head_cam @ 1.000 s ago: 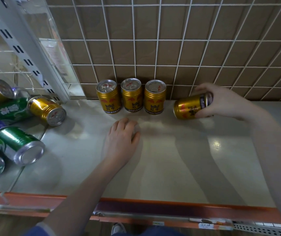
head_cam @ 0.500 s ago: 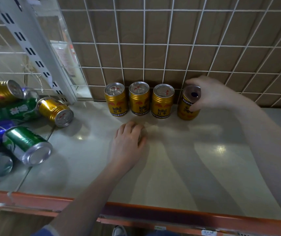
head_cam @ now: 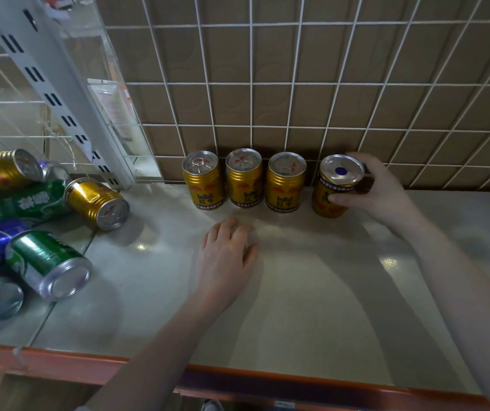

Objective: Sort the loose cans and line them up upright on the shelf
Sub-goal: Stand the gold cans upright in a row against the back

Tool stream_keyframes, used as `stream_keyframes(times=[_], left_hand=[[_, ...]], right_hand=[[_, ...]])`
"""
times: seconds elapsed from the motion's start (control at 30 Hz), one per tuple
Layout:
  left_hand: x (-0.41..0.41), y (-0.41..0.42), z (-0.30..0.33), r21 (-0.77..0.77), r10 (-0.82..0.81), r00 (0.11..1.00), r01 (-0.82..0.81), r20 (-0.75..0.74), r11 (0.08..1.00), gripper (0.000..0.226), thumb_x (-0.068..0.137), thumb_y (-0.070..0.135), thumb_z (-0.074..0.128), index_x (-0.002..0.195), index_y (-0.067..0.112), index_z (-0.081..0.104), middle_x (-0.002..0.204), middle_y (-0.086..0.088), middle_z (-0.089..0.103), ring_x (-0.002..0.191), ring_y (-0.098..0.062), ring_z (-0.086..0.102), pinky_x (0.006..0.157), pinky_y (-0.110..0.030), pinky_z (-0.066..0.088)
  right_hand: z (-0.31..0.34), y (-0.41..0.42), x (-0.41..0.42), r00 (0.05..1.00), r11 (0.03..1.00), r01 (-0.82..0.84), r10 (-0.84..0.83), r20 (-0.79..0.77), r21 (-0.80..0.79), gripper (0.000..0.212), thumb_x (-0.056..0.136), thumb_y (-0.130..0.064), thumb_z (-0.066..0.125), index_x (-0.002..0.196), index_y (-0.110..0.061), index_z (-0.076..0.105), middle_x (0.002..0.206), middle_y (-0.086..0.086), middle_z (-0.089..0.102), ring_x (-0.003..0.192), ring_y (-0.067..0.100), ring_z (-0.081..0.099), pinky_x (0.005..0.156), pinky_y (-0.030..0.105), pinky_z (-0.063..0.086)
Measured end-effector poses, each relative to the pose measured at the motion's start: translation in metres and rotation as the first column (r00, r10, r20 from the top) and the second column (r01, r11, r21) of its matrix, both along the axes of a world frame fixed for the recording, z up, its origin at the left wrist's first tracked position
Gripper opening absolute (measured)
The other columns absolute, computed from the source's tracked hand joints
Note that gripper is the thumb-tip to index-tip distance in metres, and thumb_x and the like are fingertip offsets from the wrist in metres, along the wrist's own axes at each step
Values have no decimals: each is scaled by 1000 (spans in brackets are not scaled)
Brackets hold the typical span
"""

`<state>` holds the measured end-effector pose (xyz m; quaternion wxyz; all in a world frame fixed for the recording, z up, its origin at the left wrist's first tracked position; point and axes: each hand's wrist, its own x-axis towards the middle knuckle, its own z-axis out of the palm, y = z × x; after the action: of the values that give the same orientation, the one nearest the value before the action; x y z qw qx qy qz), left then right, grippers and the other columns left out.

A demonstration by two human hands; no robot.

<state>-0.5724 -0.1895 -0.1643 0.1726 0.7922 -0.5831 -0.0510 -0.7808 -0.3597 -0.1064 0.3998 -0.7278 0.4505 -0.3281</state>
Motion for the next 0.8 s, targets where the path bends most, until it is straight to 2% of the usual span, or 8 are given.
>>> stream_keyframes(times=[0.07, 0.13, 0.27, 0.4, 0.5, 0.63, 0.7, 0.8], left_hand=[[0, 0, 0, -12, -5, 1000, 5, 2, 1000, 34, 93, 35, 48, 126, 25, 54, 136, -1, 47, 126, -24, 39, 101, -36, 35], [0, 0, 0, -18, -4, 1000, 4, -1, 1000, 34, 93, 35, 49, 125, 24, 54, 135, -1, 48, 126, -25, 40, 100, -36, 35], [0, 1, 1, -15, -3, 1000, 3, -1, 1000, 35, 93, 35, 49, 126, 25, 54, 136, -1, 48, 127, -24, 39, 101, -36, 35], [0, 1, 1, -7, -1, 1000, 1, 7, 1000, 36, 94, 37, 46, 127, 26, 52, 137, 0, 46, 128, -23, 36, 102, -34, 33], [0, 0, 0, 5, -1, 1000, 1, 7, 1000, 37, 94, 38, 44, 129, 27, 50, 139, 1, 44, 130, -22, 35, 104, -34, 31], [1, 0, -1, 14, 1, 1000, -1, 3, 1000, 37, 94, 39, 43, 130, 28, 49, 140, 2, 43, 130, -21, 34, 104, -34, 32], [1, -1, -2, 10, 5, 1000, -5, 1, 1000, 37, 94, 39, 44, 129, 28, 49, 139, 2, 44, 130, -21, 34, 103, -35, 32], [1, 0, -2, 6, 6, 1000, -6, -4, 1000, 37, 94, 39, 44, 129, 28, 50, 138, 2, 45, 129, -22, 36, 101, -37, 36]], right_hand=[[1, -1, 1, 1000, 1000, -3, 3, -19, -8, 70, 64, -6, 84, 124, -18, 51, 106, -11, 56, 90, -4, 51, 68, -3, 37], [3, -2, 1, 999, 1000, -15, 15, -42, -9, 68, 64, -10, 85, 123, -19, 51, 102, -15, 56, 90, -1, 53, 71, 3, 41], [3, -7, 2, 996, 1000, -29, 28, -85, -10, 79, 61, -13, 87, 129, -19, 47, 114, -6, 56, 106, 13, 54, 91, 29, 46], [-22, -12, 0, 998, 985, 7, 5, -69, 172, 88, 55, -13, 89, 132, -16, 46, 121, -1, 58, 112, 15, 54, 94, 31, 44], [-40, -9, -2, 995, 979, 67, -51, -84, 190, 90, 51, -23, 91, 130, -17, 48, 123, 3, 59, 114, 20, 55, 98, 40, 46], [-14, -2, -16, 999, 995, 20, -15, -48, 102, 76, 61, -11, 86, 128, -19, 50, 114, 3, 55, 104, 19, 54, 86, 29, 43], [8, -1, -26, 989, 998, -56, 57, -134, 15, 69, 63, -15, 86, 122, -27, 53, 116, 5, 54, 103, 21, 53, 83, 29, 43], [29, -2, -37, 966, 994, -94, 79, -247, -50, 63, 65, -17, 83, 120, -29, 53, 114, 2, 54, 99, 19, 53, 73, 21, 42]])
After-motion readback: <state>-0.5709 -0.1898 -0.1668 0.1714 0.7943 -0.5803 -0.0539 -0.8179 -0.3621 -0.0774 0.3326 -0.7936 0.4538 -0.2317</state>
